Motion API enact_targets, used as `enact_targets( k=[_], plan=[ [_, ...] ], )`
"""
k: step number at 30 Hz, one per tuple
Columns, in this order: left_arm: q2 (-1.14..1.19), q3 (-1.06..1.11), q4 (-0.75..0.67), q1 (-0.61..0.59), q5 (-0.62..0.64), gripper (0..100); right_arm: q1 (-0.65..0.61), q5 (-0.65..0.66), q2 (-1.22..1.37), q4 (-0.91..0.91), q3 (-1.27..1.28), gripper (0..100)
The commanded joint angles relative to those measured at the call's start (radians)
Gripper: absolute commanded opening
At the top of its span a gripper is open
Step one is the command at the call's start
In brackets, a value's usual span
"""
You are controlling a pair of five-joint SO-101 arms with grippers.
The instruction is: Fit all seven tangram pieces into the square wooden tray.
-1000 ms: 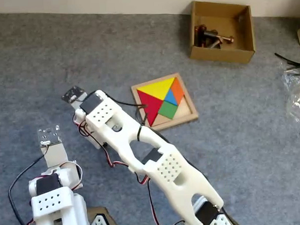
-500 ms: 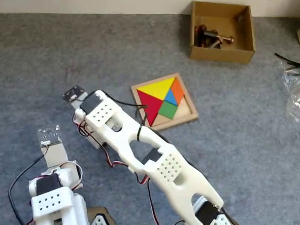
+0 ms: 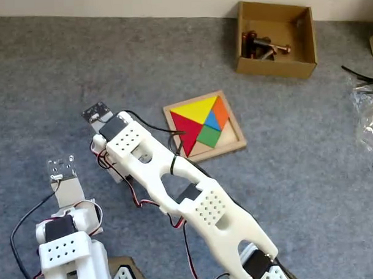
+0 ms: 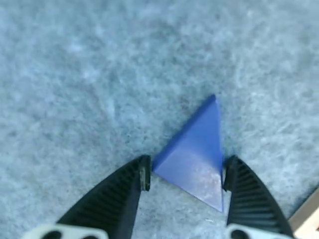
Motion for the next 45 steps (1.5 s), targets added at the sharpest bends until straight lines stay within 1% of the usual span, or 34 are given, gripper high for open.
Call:
enact_targets(
  k=[1, 9, 13, 18, 23, 31, 36, 39, 45],
  plan=[
    [-0.004, -0.001, 0.011, 0.035, 0.011, 0, 0.002, -0.014, -0.010, -0.028, -0.067, 23.6],
    [-0.004, -0.001, 0.011, 0.035, 0.011, 0, 0.016, -0.018, -0.010, -0.028, -0.067, 23.5],
    [-0.004, -0.001, 0.011, 0.035, 0.011, 0, 0.018, -0.057, -0.010, -0.027, -0.067, 23.0],
    [-0.004, -0.001, 0.011, 0.035, 0.011, 0, 0.018, -0.061, -0.010, -0.027, -0.067, 16.4],
    [-0.004, -0.001, 0.011, 0.033, 0.011, 0, 0.019, -0.063, -0.010, -0.027, -0.067, 15.6],
    [-0.004, -0.001, 0.011, 0.033, 0.011, 0, 0.061, -0.061, -0.018, -0.022, -0.067, 9.1],
    [-0.004, -0.001, 0.011, 0.031, 0.011, 0, 0.073, -0.060, -0.019, -0.018, -0.067, 9.1],
    [-0.004, -0.001, 0.011, 0.031, 0.011, 0, 0.077, -0.060, -0.019, 0.012, -0.104, 9.1],
    [-0.004, -0.001, 0.011, 0.031, 0.011, 0, 0.079, -0.058, -0.012, 0.143, -0.274, 9.1]
  ],
)
